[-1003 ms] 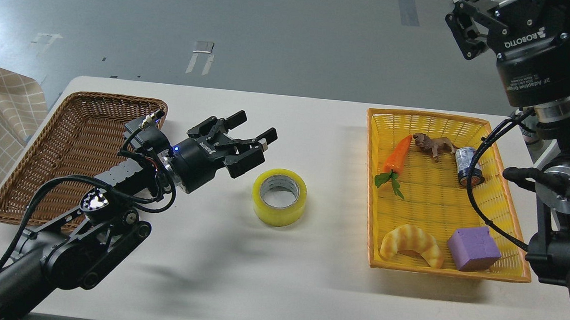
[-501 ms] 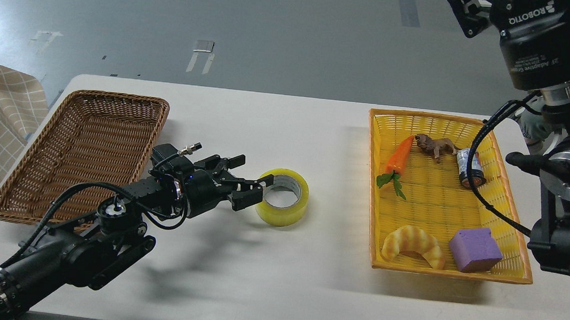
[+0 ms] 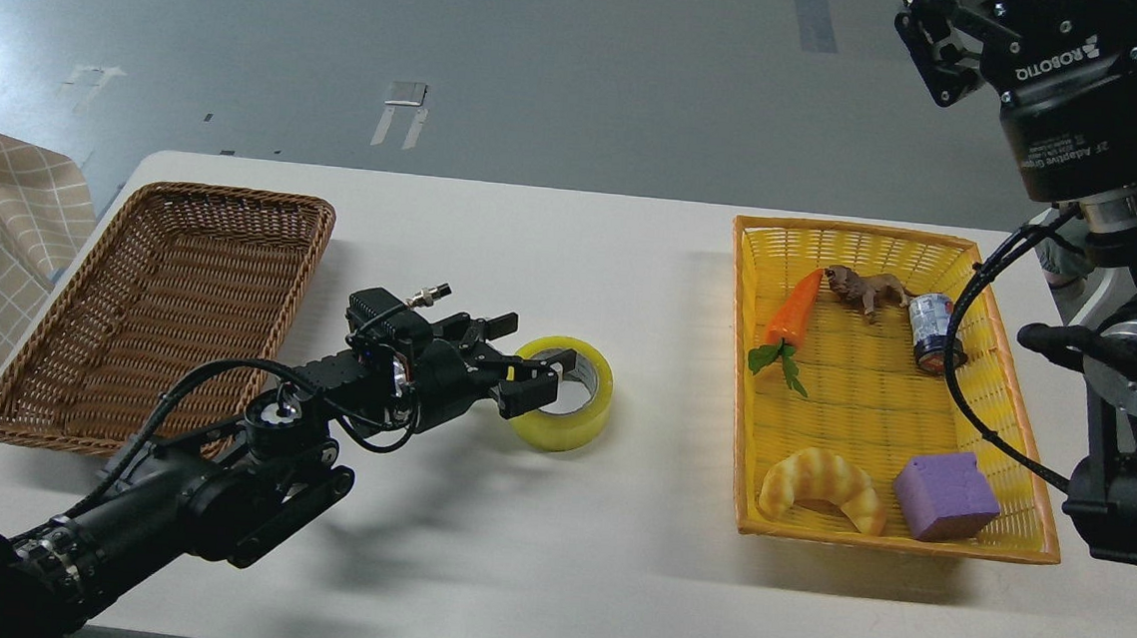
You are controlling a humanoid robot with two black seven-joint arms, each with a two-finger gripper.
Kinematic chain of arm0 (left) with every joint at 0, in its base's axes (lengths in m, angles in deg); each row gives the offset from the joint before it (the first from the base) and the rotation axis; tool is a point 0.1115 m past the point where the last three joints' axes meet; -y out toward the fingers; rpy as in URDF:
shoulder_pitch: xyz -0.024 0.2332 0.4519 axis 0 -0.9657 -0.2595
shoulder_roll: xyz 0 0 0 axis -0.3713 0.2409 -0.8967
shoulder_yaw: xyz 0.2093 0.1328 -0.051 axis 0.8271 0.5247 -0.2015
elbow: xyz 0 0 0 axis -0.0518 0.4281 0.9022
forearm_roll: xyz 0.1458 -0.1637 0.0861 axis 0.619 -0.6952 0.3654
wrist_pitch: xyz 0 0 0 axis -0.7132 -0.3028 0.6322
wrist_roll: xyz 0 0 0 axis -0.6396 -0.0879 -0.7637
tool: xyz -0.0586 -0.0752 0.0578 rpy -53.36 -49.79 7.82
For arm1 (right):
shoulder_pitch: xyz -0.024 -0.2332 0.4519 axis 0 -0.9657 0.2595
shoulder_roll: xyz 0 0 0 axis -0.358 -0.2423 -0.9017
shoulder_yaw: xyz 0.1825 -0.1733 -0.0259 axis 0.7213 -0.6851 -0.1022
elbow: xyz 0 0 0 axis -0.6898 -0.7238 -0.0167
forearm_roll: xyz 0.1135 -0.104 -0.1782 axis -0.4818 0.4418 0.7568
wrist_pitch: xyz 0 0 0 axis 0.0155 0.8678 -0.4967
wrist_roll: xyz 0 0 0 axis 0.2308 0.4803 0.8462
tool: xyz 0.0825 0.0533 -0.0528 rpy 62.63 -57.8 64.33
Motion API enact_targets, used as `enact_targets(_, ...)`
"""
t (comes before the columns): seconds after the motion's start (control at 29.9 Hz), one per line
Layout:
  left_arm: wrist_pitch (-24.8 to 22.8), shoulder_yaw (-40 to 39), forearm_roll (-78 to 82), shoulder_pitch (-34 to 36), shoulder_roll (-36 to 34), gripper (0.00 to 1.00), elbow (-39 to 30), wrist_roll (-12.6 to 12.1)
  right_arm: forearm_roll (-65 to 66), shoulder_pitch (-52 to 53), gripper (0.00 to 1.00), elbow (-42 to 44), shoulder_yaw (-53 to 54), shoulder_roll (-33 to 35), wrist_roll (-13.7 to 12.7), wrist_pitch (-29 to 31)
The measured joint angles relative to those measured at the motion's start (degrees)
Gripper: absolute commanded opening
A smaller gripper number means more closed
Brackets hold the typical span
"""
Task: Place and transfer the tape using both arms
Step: 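Close the left gripper on the tape roll's rim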
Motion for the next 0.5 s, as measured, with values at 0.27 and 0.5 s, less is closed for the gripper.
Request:
enact_targets(0.27, 0.0, 2.5, 0.0, 1.6, -0.5, 0.70, 2.6, 0.0, 0.1, -2.4, 1.00, 0.1, 0.2, 0.0, 0.0, 0.0)
enact_targets(0.5, 0.1, 2.9, 0.0, 1.8, -0.6, 0.41, 3.5, 0.2, 0.1, -3.5, 1.00, 0.0, 0.3, 0.7, 0.0, 0.0)
